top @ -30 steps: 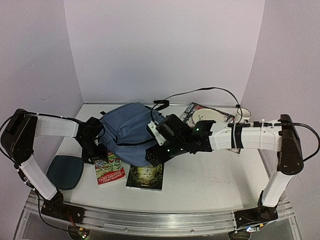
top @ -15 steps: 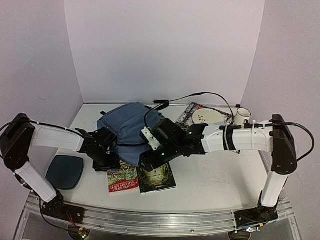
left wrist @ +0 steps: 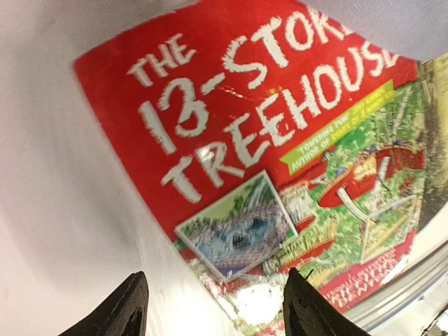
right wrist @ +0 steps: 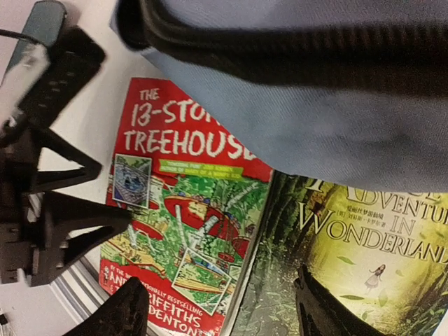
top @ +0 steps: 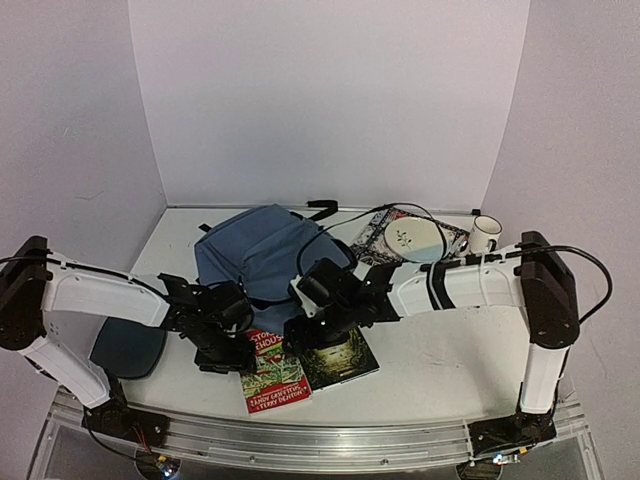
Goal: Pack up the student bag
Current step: Move the book to the center of the board, then adjust the book at the center of the board, then pick up the book from the center of the board.
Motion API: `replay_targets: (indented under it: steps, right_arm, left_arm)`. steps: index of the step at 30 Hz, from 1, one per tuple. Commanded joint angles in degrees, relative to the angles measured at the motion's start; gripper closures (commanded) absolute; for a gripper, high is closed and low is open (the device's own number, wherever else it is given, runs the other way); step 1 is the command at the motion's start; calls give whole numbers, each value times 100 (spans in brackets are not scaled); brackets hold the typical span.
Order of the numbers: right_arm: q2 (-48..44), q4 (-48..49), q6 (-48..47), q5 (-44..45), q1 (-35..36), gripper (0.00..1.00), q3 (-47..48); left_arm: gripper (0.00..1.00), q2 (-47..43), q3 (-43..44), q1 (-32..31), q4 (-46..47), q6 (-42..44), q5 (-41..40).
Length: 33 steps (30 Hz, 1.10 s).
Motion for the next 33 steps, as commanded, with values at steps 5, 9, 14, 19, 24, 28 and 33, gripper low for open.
replay_targets:
  steps: [5, 9, 14, 19, 24, 28, 33]
  right_arm:
    - [418, -44, 736, -239, 23, 33, 34]
    - [676, 65, 908, -343, 28, 39, 146]
    - [1066, 230, 1002, -442, 199, 47, 423]
    - [1329, 240, 1039, -539, 428, 52, 789]
    - [1168, 219, 1551, 139, 449, 51, 453]
    - [1081, 226, 1929, 379, 400, 50, 139]
    - [1353, 447, 2216, 110, 398, 50, 211]
  left_arm:
    - [32, -556, 10, 541, -331, -298, 37]
    - [31, -500, -39, 673, -147, -264, 16]
    - [31, -465, -352, 817, 504, -351, 347]
    - [33, -552, -619, 912, 802, -423, 568]
    - [35, -754, -812, 1009, 805, -448, 607]
    - [37, -730, -823, 1029, 806, -368, 696]
    - [40, -608, -732, 1030, 847, -187, 910]
